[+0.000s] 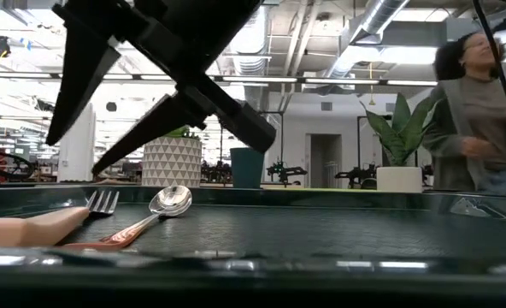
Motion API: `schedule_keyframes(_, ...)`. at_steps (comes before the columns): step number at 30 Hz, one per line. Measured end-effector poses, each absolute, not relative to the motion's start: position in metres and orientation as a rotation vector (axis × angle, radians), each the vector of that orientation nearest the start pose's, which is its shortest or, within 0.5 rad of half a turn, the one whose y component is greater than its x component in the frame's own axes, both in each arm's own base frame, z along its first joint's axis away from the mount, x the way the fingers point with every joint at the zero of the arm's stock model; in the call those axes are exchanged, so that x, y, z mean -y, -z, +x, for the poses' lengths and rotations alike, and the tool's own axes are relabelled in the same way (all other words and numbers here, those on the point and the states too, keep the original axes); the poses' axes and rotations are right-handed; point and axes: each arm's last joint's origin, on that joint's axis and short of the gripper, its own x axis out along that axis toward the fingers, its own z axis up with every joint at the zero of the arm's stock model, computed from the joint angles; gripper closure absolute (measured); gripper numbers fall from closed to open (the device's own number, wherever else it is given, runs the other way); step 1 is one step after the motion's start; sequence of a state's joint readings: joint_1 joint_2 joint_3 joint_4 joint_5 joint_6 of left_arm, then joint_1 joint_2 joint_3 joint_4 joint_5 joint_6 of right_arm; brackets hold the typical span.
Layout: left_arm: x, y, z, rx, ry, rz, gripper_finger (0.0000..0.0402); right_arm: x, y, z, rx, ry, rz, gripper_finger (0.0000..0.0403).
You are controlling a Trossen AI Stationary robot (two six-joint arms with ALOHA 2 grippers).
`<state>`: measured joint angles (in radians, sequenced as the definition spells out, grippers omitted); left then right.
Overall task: Pick and place plate/cup/fork/spoon on tray
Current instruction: Put the light orange fork to the left of the orange spoon on the black serving tray
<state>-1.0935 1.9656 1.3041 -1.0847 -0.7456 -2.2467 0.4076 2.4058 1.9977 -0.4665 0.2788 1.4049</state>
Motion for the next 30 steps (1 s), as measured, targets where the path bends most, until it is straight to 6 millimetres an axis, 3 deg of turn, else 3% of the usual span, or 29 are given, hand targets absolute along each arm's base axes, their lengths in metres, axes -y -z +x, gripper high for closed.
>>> schedule_keyframes(6, 0.288, -0.157, 0.173, -0.620, -0.789, -0.638, 0.0191, -0.228, -0.186, 0.469, -0.873, 0.369, 0.837, 0.0265)
schedule_keyframes(11, 0.268, -0.161, 0.187, -0.628, -0.890, -0.565, 0.0212, -0.246, -0.190, 0.453, -0.956, 0.366, 0.733, 0.0308)
schedule_keyframes(14, 0.253, -0.165, 0.202, -0.670, -0.919, -0.479, 0.0260, -0.263, -0.209, 0.441, -0.966, 0.330, 0.690, 0.0339)
schedule_keyframes(19, 0.222, -0.176, 0.232, -0.776, -0.907, -0.283, 0.0376, -0.278, -0.233, 0.423, -1.021, 0.301, 0.585, 0.0392)
schedule_keyframes(25, 0.189, -0.196, 0.255, -0.912, -0.835, -0.114, 0.0400, -0.291, -0.242, 0.401, -1.155, 0.273, 0.528, 0.0370)
schedule_keyframes(30, 0.167, -0.202, 0.255, -0.924, -0.750, -0.106, 0.0401, -0.306, -0.245, 0.373, -1.240, 0.304, 0.461, 0.0341)
